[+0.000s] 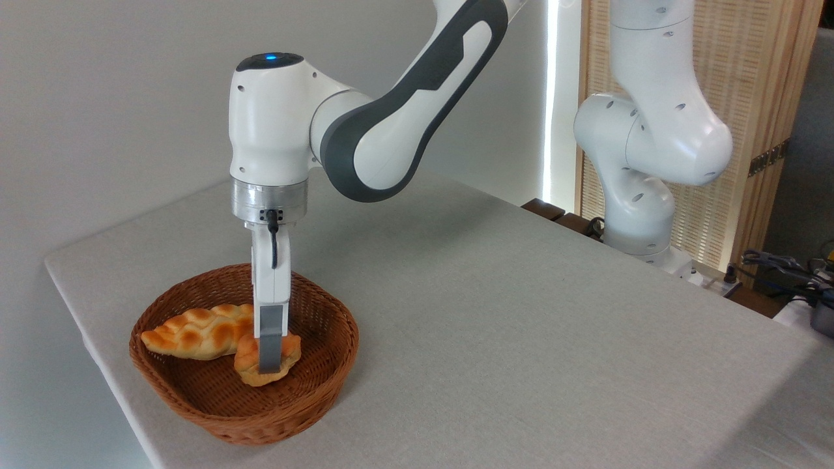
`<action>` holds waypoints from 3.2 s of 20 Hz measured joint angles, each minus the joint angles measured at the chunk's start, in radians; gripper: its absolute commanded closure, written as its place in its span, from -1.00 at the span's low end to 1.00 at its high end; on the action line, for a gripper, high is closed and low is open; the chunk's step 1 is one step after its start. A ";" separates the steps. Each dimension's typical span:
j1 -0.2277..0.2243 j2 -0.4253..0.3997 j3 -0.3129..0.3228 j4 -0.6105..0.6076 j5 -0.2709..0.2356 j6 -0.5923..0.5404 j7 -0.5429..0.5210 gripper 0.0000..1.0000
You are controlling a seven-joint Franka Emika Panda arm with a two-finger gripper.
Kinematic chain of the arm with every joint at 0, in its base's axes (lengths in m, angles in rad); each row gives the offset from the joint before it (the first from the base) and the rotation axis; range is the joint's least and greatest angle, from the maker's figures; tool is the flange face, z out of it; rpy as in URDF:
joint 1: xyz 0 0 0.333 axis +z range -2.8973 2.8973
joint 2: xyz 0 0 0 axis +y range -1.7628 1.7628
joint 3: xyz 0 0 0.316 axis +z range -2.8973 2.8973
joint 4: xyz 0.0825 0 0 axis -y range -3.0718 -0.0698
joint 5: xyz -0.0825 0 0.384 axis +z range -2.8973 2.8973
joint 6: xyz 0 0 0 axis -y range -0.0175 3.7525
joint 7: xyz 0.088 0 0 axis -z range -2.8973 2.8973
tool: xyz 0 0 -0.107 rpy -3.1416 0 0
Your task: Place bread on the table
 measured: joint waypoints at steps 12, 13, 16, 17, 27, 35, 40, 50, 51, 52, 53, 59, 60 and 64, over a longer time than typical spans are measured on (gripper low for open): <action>0.009 -0.029 0.001 0.001 0.000 0.001 -0.001 0.37; 0.013 -0.041 0.002 0.003 0.000 0.000 -0.001 0.37; 0.020 -0.083 0.011 0.017 -0.018 -0.043 -0.003 0.36; 0.021 -0.099 0.017 0.024 -0.031 -0.072 -0.004 0.36; 0.030 -0.376 0.108 -0.100 -0.055 -0.457 0.031 -0.21; -0.012 -0.412 0.104 -0.267 -0.058 -0.450 0.088 -1.00; -0.012 -0.410 0.104 -0.279 -0.058 -0.450 0.089 -1.00; -0.014 -0.408 0.104 -0.283 -0.058 -0.450 0.089 -1.00; -0.014 -0.408 0.104 -0.283 -0.058 -0.450 0.089 -1.00; -0.014 -0.408 0.104 -0.283 -0.058 -0.450 0.089 -1.00; -0.014 -0.408 0.104 -0.283 -0.058 -0.451 0.089 -1.00; -0.013 -0.408 0.105 -0.258 -0.087 -0.451 0.075 -1.00; -0.010 -0.408 0.105 -0.232 -0.102 -0.459 0.053 -1.00; -0.001 -0.385 0.108 -0.042 -0.116 -0.580 -0.047 -1.00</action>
